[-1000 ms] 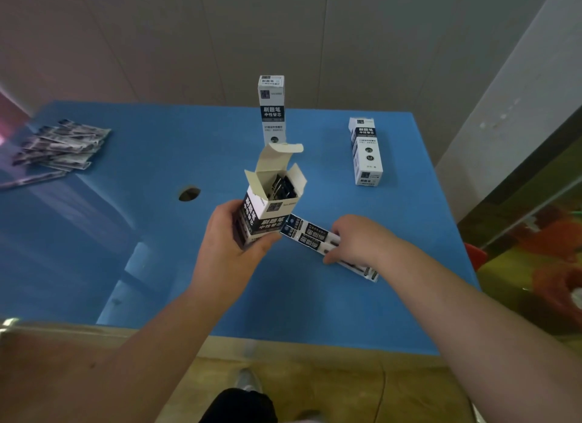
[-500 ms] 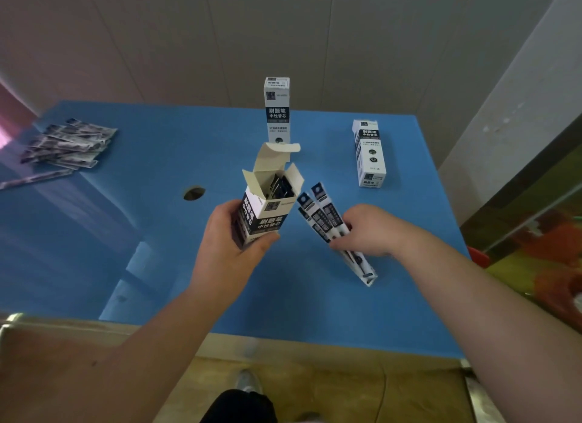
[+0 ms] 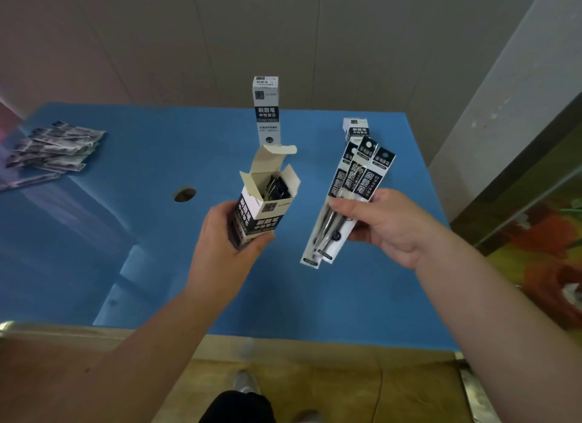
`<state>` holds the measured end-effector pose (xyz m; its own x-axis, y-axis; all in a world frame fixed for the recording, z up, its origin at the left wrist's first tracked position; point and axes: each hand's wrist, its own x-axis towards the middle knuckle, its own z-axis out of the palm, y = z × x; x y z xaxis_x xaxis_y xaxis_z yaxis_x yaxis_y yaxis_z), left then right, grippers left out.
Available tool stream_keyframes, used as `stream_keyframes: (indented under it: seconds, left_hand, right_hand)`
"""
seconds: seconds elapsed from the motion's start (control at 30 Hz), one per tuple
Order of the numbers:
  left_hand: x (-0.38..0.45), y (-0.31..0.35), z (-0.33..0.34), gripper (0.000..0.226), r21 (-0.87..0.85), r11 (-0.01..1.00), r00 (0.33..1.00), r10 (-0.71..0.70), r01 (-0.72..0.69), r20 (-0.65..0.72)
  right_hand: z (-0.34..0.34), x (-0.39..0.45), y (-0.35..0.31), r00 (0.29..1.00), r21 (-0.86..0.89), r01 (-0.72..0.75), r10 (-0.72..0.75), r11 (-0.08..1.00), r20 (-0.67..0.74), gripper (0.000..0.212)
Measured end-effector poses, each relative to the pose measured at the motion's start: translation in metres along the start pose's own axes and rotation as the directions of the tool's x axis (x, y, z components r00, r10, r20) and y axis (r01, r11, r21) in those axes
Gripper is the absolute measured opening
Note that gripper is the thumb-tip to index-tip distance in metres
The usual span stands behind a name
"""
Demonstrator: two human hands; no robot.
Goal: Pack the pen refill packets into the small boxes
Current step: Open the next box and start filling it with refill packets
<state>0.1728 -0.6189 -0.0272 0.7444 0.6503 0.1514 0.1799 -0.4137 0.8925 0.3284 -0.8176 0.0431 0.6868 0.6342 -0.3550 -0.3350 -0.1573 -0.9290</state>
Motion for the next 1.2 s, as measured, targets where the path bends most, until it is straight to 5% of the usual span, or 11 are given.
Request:
stream_keyframes:
  seconds: [0.13, 0.23, 0.37, 0.67, 1.07, 1.2]
  left_hand:
    - [0.000, -0.002, 0.002, 0.055, 0.019, 1.000, 1.000, 0.005, -0.005, -0.005]
    - [0.000, -0.004, 0.003, 0.057, 0.050, 0.999, 1.000, 0.019, -0.019, -0.001]
    - [-0.002, -0.001, 0.002, 0.056, 0.100, 0.993, 0.998, 0.061, -0.063, 0.024]
    - [-0.011, 0.011, 0.000, 0.052, 0.224, 0.958, 0.983, 0.174, -0.181, 0.053]
    - [-0.009, 0.013, 0.011, 0.056, 0.111, 0.980, 0.985, 0.170, -0.168, -0.011]
    - [-0.003, 0.011, 0.014, 0.054, 0.054, 0.993, 0.994, 0.106, -0.106, 0.000]
  right_hand:
    - [0.009, -0.015, -0.013, 0.996, 0.155, 0.092, -0.090, 0.984, -0.018, 0.027]
    - [0.016, -0.023, -0.024, 0.979, 0.266, 0.195, -0.172, 0.944, -0.107, 0.006]
    - [0.025, -0.028, -0.033, 0.940, 0.251, 0.324, -0.279, 0.912, -0.198, 0.004]
    - [0.042, -0.027, -0.025, 0.850, 0.052, 0.453, -0.414, 0.890, -0.325, 0.005]
    - [0.053, -0.020, -0.007, 0.782, -0.449, 0.481, -0.600, 0.753, -0.168, 0.032]
    - [0.052, -0.021, -0.011, 0.698, -0.545, 0.554, -0.708, 0.630, -0.109, 0.010]
